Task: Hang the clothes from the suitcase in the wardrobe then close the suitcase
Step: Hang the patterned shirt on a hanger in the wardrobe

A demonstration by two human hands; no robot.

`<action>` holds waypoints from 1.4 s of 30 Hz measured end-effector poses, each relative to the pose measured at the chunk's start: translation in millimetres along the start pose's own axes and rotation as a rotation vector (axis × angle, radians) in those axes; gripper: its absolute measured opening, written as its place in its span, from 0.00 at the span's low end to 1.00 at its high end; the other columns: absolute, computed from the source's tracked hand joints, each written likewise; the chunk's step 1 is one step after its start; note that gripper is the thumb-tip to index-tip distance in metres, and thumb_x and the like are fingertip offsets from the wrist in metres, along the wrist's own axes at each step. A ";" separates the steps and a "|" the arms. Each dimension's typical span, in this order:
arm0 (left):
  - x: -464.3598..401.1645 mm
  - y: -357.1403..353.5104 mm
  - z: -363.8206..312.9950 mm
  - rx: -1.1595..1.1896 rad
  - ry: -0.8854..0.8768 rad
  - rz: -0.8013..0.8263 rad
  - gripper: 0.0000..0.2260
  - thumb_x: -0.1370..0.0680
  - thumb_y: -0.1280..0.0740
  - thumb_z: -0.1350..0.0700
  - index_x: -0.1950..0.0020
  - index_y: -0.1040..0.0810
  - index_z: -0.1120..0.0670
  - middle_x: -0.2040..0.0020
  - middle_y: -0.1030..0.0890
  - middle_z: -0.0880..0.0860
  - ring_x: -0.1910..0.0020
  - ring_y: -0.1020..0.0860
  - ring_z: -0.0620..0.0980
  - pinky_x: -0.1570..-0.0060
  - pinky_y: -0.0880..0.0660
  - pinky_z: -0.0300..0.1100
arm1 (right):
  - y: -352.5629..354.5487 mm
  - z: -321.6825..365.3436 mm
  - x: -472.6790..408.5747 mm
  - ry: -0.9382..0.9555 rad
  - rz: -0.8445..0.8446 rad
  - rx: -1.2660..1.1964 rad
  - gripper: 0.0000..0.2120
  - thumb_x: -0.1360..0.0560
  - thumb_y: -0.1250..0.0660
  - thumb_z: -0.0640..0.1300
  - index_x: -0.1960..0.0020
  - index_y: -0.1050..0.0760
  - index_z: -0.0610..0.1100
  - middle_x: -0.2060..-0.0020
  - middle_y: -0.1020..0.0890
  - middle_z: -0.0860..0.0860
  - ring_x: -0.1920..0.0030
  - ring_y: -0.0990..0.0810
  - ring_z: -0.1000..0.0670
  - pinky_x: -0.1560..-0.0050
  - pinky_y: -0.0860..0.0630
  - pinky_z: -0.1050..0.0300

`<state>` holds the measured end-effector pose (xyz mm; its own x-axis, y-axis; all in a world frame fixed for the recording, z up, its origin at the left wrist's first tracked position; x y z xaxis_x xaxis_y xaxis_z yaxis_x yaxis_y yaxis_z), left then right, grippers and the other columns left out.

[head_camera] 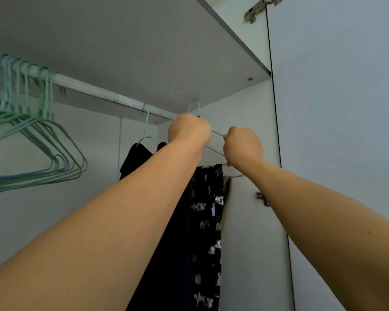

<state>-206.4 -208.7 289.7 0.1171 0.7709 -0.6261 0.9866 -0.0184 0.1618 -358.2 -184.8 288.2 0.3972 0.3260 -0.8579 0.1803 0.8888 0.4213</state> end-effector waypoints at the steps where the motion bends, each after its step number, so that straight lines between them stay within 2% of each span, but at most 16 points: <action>1: -3.1 9.6 2.9 -0.062 -0.002 -0.067 0.13 0.21 0.42 0.63 0.38 0.27 0.63 0.38 0.25 0.60 0.43 0.24 0.58 0.52 0.26 0.44 | -4.3 1.7 -3.8 -0.015 0.013 -0.011 0.06 0.23 0.42 0.35 0.57 0.30 0.42 0.56 0.19 0.41 0.57 0.22 0.41 0.65 0.32 0.56; 3: -14.0 20.4 7.2 -0.140 -0.078 -0.140 0.15 0.23 0.40 0.62 0.37 0.26 0.58 0.37 0.25 0.57 0.40 0.26 0.57 0.49 0.29 0.44 | -12.1 3.2 -7.1 -0.033 0.033 -0.022 0.06 0.24 0.42 0.34 0.58 0.31 0.41 0.54 0.19 0.41 0.53 0.21 0.40 0.63 0.31 0.55; 5: -16.8 27.4 14.7 -0.242 -0.134 -0.240 0.18 0.24 0.38 0.60 0.34 0.28 0.53 0.33 0.30 0.55 0.35 0.31 0.56 0.39 0.32 0.46 | -20.4 3.8 -7.3 -0.044 0.042 -0.035 0.06 0.23 0.43 0.35 0.57 0.31 0.41 0.54 0.20 0.41 0.54 0.22 0.40 0.63 0.32 0.55; 7: -20.8 28.2 29.6 -0.264 -0.060 -0.284 0.21 0.25 0.37 0.58 0.32 0.31 0.53 0.29 0.35 0.56 0.30 0.36 0.56 0.31 0.38 0.49 | -26.2 5.5 -5.7 -0.032 0.035 -0.033 0.07 0.21 0.45 0.38 0.56 0.30 0.41 0.54 0.20 0.41 0.56 0.24 0.41 0.62 0.32 0.55; 9: -30.9 19.7 48.5 -0.184 0.080 -0.215 0.23 0.25 0.36 0.58 0.30 0.34 0.57 0.29 0.36 0.58 0.31 0.35 0.58 0.32 0.36 0.52 | -30.9 9.3 -4.1 -0.009 0.032 -0.010 0.10 0.20 0.46 0.40 0.52 0.27 0.39 0.53 0.21 0.41 0.58 0.27 0.42 0.62 0.33 0.55; 11: -35.5 6.8 60.0 -0.110 0.146 -0.106 0.22 0.25 0.37 0.59 0.31 0.34 0.60 0.32 0.31 0.59 0.35 0.30 0.59 0.36 0.31 0.53 | -35.3 10.7 -4.2 0.005 0.041 0.006 0.12 0.19 0.47 0.42 0.49 0.27 0.38 0.52 0.21 0.41 0.58 0.28 0.42 0.61 0.34 0.55; 14: -38.0 -3.4 65.2 -0.074 0.124 -0.049 0.24 0.25 0.38 0.60 0.29 0.38 0.60 0.32 0.31 0.59 0.36 0.29 0.59 0.39 0.28 0.53 | -43.5 9.1 -4.0 0.001 0.057 0.023 0.13 0.18 0.47 0.43 0.47 0.27 0.38 0.51 0.22 0.41 0.58 0.30 0.43 0.61 0.34 0.55; 16: -37.5 -7.3 66.3 -0.066 0.088 -0.043 0.28 0.25 0.39 0.60 0.26 0.42 0.59 0.30 0.33 0.58 0.35 0.30 0.59 0.38 0.28 0.54 | -50.1 0.5 -0.2 -0.025 0.073 0.033 0.13 0.18 0.47 0.44 0.46 0.27 0.38 0.50 0.22 0.40 0.56 0.27 0.41 0.60 0.33 0.54; 21: -36.1 -13.2 77.8 -0.056 0.057 -0.021 0.34 0.23 0.40 0.59 0.22 0.54 0.54 0.24 0.43 0.56 0.28 0.38 0.58 0.34 0.33 0.54 | -56.9 -21.8 8.8 -0.059 0.104 -0.008 0.14 0.18 0.46 0.47 0.46 0.25 0.40 0.50 0.21 0.40 0.52 0.25 0.39 0.59 0.32 0.54; 24: -27.1 -12.1 79.9 -0.101 0.045 -0.058 0.34 0.22 0.40 0.56 0.22 0.56 0.53 0.22 0.51 0.56 0.25 0.45 0.57 0.29 0.40 0.54 | -55.1 -25.1 13.8 -0.006 0.119 0.032 0.13 0.20 0.45 0.41 0.42 0.25 0.42 0.47 0.23 0.40 0.48 0.24 0.39 0.57 0.32 0.54; 27: -15.9 -9.7 79.3 -0.164 -0.013 -0.139 0.32 0.20 0.42 0.52 0.22 0.56 0.53 0.22 0.57 0.59 0.23 0.52 0.57 0.25 0.50 0.52 | -48.9 -30.5 27.6 0.022 0.083 0.040 0.20 0.22 0.45 0.34 0.32 0.30 0.43 0.43 0.26 0.41 0.45 0.25 0.39 0.50 0.28 0.51; 29: -9.1 -12.7 78.4 -0.234 -0.100 -0.194 0.30 0.19 0.43 0.52 0.22 0.55 0.54 0.22 0.59 0.60 0.23 0.56 0.56 0.25 0.56 0.50 | -42.6 -38.7 40.8 0.014 0.055 0.031 0.24 0.24 0.45 0.31 0.29 0.33 0.43 0.43 0.27 0.42 0.45 0.25 0.40 0.49 0.27 0.50; 32: 6.3 -24.9 73.5 -0.317 -0.241 -0.229 0.30 0.19 0.43 0.51 0.22 0.54 0.55 0.23 0.60 0.60 0.23 0.59 0.56 0.25 0.61 0.49 | -29.3 -54.3 64.1 0.023 0.008 -0.006 0.22 0.22 0.44 0.33 0.30 0.32 0.44 0.42 0.27 0.42 0.46 0.25 0.41 0.50 0.29 0.52; 36: 55.0 -58.0 62.3 -0.381 -0.426 -0.196 0.31 0.21 0.40 0.52 0.22 0.50 0.56 0.22 0.58 0.60 0.23 0.59 0.56 0.25 0.60 0.50 | -5.6 -83.7 107.7 0.008 0.016 -0.024 0.16 0.20 0.43 0.39 0.34 0.27 0.43 0.39 0.27 0.44 0.43 0.25 0.43 0.44 0.29 0.53; 40: 140.9 -114.4 66.0 -0.339 -0.436 0.015 0.30 0.22 0.39 0.54 0.22 0.48 0.57 0.22 0.56 0.60 0.23 0.59 0.56 0.25 0.61 0.49 | 28.5 -120.5 184.7 0.038 0.127 -0.016 0.13 0.21 0.40 0.40 0.40 0.22 0.42 0.45 0.22 0.44 0.48 0.22 0.44 0.46 0.29 0.55; 42: 199.2 -146.7 66.6 -0.273 -0.391 0.154 0.29 0.22 0.39 0.55 0.23 0.46 0.57 0.22 0.54 0.60 0.23 0.57 0.55 0.25 0.59 0.48 | 54.0 -149.1 229.7 -0.001 0.182 0.004 0.11 0.22 0.40 0.40 0.48 0.19 0.41 0.52 0.20 0.42 0.53 0.21 0.43 0.50 0.28 0.52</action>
<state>-320.3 -94.8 90.5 0.3444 0.4750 -0.8098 0.8949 0.0947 0.4362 -391.4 -13.8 70.0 0.4243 0.4810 -0.7672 0.1095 0.8138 0.5708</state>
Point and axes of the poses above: each hand's wrist, its own x-axis away from the middle knuckle, its own y-axis out of the back of the hand, z = x × y, the point moved 6 cm from there along -x, towards the middle knuckle
